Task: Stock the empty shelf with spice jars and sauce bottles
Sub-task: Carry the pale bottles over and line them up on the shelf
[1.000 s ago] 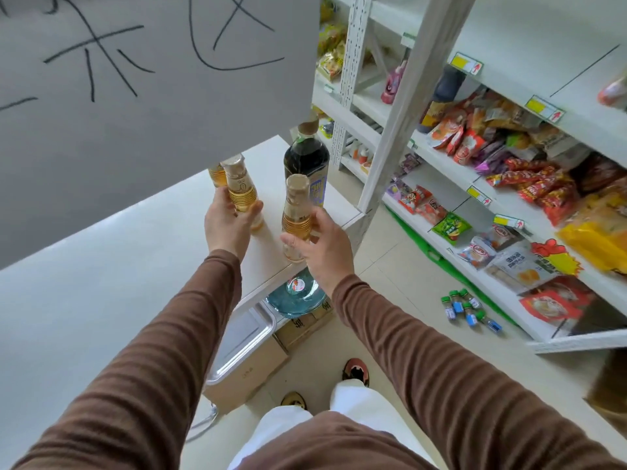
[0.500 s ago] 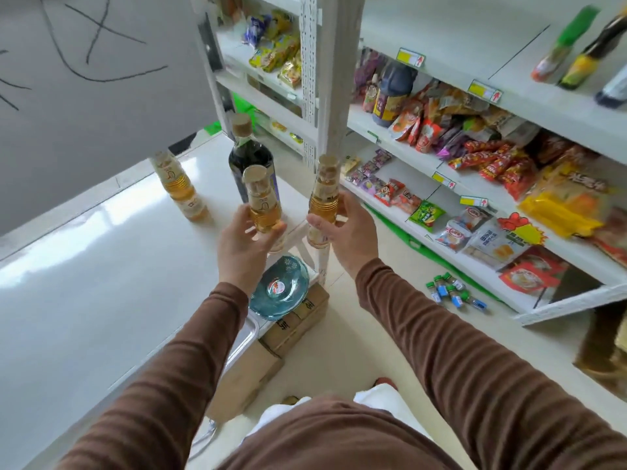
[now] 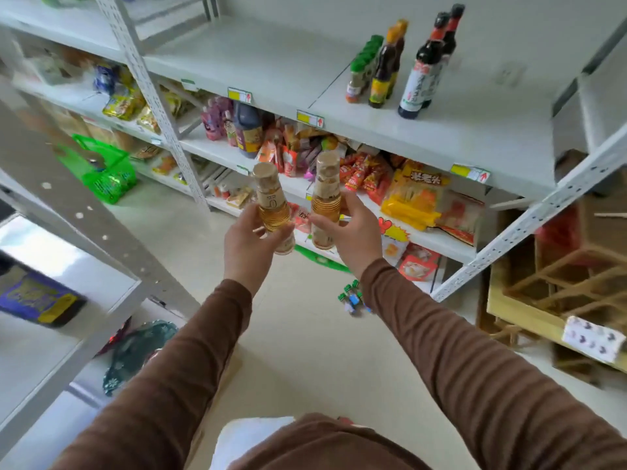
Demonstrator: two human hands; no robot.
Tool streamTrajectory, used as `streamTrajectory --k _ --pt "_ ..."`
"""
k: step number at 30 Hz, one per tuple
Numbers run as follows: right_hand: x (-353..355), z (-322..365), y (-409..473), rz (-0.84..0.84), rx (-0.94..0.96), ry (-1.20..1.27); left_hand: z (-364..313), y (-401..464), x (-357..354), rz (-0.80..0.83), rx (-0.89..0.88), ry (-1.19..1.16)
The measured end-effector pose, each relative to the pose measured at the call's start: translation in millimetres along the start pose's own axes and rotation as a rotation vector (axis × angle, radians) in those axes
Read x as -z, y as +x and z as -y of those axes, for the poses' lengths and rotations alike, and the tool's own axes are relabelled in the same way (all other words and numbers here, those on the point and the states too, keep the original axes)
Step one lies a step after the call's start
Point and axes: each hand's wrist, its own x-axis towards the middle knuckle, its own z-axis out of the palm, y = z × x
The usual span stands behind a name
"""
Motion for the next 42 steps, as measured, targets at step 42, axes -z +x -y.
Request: streamTrajectory --k 42 --pt "305.2 -218.1 451.2 -0.154 -0.152 -0.092 -61.0 321.7 -495.3 0.254 -0.086 0.188"
